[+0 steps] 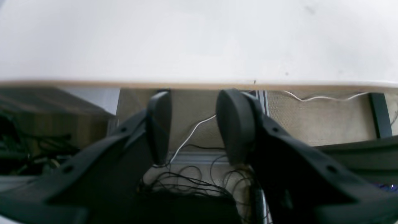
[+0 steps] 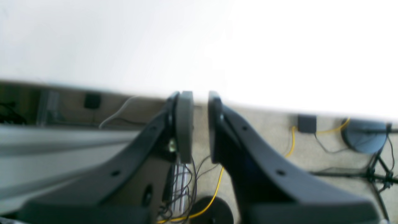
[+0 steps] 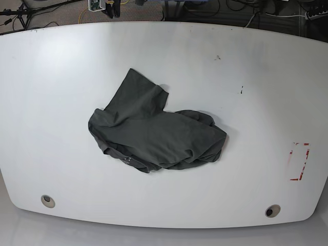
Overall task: Fold the T-shirt properly
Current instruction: 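Move the right gripper down toward the crumpled grey T-shirt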
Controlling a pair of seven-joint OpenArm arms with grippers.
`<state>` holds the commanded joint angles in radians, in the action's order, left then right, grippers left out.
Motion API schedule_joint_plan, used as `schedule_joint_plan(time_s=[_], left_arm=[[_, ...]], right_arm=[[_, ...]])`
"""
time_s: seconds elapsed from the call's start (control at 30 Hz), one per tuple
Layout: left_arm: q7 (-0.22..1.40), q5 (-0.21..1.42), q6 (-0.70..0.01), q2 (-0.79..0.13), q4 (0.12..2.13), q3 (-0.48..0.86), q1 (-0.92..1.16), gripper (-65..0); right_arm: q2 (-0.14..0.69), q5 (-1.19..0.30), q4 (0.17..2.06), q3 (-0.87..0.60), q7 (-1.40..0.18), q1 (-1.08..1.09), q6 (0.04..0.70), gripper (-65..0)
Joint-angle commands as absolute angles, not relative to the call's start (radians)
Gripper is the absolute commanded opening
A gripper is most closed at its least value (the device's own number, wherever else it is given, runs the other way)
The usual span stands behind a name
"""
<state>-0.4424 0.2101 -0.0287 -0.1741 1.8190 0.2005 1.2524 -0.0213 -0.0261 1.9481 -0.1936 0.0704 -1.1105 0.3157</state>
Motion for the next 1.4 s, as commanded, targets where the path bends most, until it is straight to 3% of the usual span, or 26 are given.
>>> schedule_joint_plan(time_s=[0.1, 0.23, 0.57, 0.77, 0.97, 1.1, 1.4], left_arm=[[-0.432, 0.209, -0.029, -0.171, 1.816, 0.199, 1.237, -39.8], [-0.449, 0.23, -0.026, -0.161, 1.881, 0.296, 1.241, -39.9], [-0.455, 0.241, -0.024, -0.155, 1.926, 0.342, 1.22, -39.5], [-0.5, 0.23, -0.034, -0.171, 1.957, 0.331, 1.163, -25.8], [-0.528, 0.228, -0.043, -0.174, 1.949, 0.317, 1.132, -19.2], [-0.532, 0.228, -0.055, -0.175, 1.943, 0.312, 1.113, -17.2], [-0.519, 0.226, -0.088, -0.17, 1.933, 0.301, 1.077, -19.8]], right_arm=[[-0.019, -0.024, 1.938, -0.197, 0.074, -1.1, 0.313, -51.6], [-0.027, -0.009, 2.003, -0.189, 0.07, -1.055, 0.322, -55.3], [-0.038, -0.023, 2.045, -0.199, 0.075, -1.02, 0.322, -56.4], [-0.045, -0.029, 2.036, -0.216, 0.012, -0.863, 0.382, -55.4], [-0.043, -0.024, 2.033, -0.224, -0.053, -0.785, 0.412, -54.4], [-0.036, -0.022, 2.036, -0.222, -0.092, -0.743, 0.42, -53.2], [-0.017, -0.032, 2.042, -0.195, -0.141, -0.635, 0.445, -48.4]])
